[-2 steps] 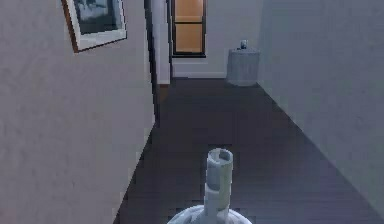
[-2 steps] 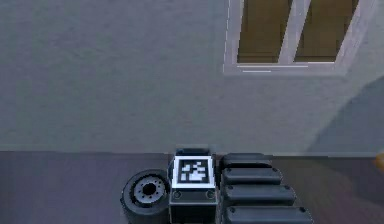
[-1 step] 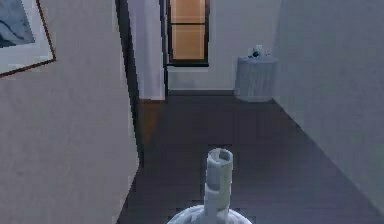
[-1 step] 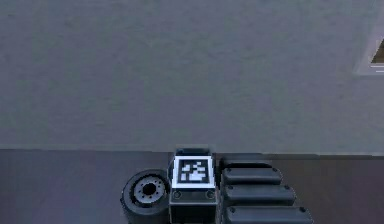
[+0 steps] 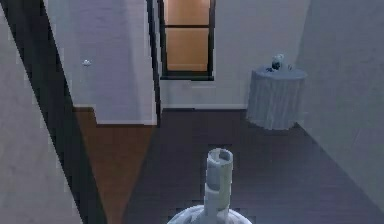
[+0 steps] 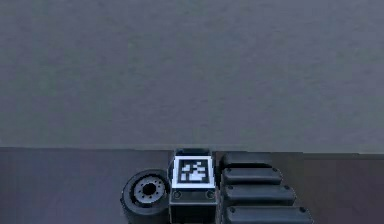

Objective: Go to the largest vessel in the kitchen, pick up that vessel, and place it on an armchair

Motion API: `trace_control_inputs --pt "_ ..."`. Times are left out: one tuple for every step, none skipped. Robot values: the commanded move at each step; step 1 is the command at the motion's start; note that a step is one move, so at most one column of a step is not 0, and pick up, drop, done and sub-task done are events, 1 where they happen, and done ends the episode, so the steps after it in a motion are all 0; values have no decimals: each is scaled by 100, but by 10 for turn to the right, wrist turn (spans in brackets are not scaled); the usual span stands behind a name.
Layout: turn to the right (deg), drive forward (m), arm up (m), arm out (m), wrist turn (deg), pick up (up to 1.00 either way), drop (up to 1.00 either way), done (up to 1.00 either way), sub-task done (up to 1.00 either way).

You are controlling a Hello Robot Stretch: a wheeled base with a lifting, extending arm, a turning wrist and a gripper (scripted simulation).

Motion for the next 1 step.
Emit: trace_control_inputs --pt "0 100 0 0 0 0 0 0 0"
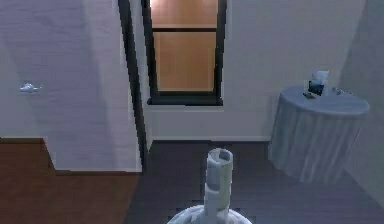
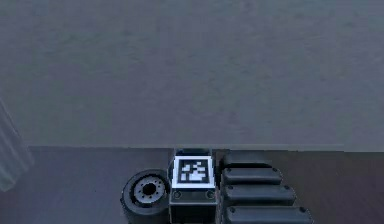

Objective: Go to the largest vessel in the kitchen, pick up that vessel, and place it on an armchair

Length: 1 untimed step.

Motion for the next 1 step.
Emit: trace_control_inputs --pt "-90 0 0 0 0 0 0 0 0"
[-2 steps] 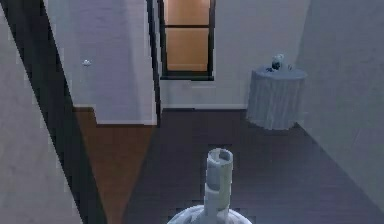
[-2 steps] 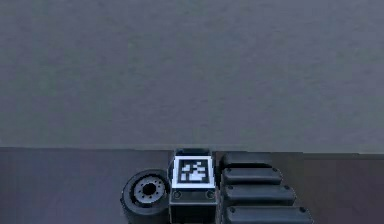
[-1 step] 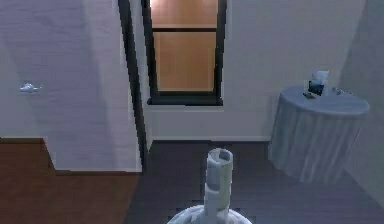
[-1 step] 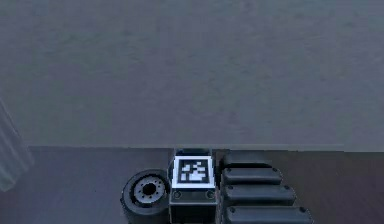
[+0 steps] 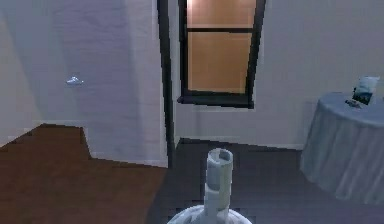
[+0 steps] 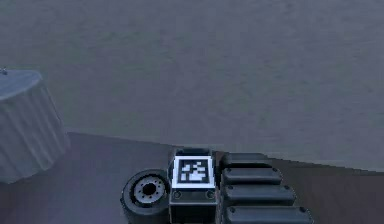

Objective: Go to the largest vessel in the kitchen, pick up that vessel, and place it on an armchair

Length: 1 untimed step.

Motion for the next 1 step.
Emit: trace_control_inputs --pt "0 5 0 0 0 0 0 0 0"
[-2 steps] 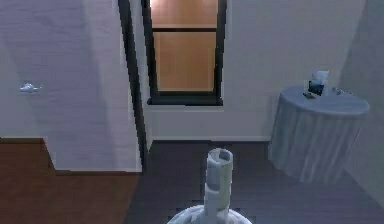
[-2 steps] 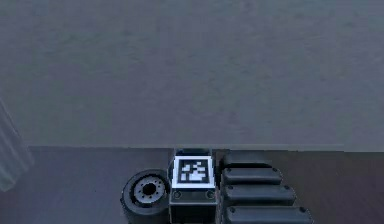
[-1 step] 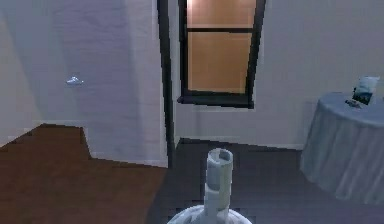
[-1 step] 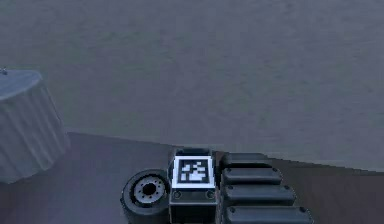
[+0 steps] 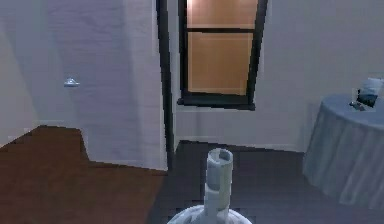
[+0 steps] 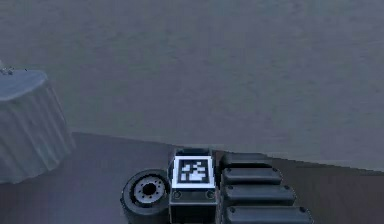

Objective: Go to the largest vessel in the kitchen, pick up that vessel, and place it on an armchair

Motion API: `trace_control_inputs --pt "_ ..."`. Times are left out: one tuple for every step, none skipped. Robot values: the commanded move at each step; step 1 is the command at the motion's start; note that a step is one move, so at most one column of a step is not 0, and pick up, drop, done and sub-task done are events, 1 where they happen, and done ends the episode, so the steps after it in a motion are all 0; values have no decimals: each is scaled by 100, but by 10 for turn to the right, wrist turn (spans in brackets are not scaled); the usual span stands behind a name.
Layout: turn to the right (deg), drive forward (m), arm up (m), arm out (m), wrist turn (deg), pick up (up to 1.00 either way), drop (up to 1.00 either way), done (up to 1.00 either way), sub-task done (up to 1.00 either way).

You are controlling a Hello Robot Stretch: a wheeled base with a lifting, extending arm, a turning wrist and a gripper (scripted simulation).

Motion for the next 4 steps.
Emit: trace_control_inputs --pt "-300 0 0 0 0 0 0 0 0" --pt "0 40 0 0 0 0 0 0 0" --pt "-450 0 0 0 0 0 0 0 0" --pt "-30 0 0 0 0 0 0 0 0"
